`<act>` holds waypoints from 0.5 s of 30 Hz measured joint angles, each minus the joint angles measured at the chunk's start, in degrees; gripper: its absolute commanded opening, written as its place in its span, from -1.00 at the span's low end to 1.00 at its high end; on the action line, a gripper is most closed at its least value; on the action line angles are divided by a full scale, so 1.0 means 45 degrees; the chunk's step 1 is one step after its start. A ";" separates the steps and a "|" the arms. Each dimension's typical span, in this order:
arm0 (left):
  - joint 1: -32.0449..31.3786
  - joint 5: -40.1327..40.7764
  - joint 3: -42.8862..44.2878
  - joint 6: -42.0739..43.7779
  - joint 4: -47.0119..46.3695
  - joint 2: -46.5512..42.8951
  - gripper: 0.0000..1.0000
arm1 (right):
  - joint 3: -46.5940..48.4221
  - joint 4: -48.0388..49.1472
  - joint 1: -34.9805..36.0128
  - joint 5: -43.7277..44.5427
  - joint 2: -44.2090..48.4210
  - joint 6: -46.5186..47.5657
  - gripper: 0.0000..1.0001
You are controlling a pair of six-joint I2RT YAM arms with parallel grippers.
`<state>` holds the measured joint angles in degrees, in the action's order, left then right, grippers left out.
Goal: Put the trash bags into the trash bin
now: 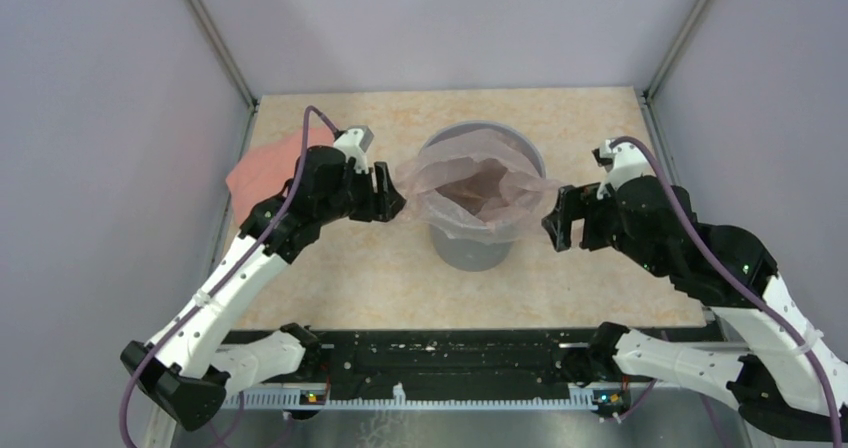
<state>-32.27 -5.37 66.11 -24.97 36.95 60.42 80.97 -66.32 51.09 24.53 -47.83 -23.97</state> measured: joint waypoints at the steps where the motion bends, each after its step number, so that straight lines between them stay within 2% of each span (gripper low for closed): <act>1: 0.0000 -0.0024 0.0034 0.0039 0.0121 -0.0117 0.39 | 0.0092 0.0068 0.0000 -0.0068 -0.0063 0.0097 0.72; 9: 0.0000 -0.0384 0.0534 0.0544 0.0928 -0.0772 0.64 | 0.2035 0.0787 0.0000 -0.0155 -0.1700 0.1477 0.57; 15: 0.0000 -0.0738 0.1802 0.1248 0.1243 -0.0573 0.69 | 0.2861 0.1593 0.0000 -0.0146 -0.3045 0.3041 0.55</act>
<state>-32.27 -8.69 74.22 -19.35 42.54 57.84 93.84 -59.16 51.09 23.88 -61.54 -10.28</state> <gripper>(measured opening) 0.840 0.779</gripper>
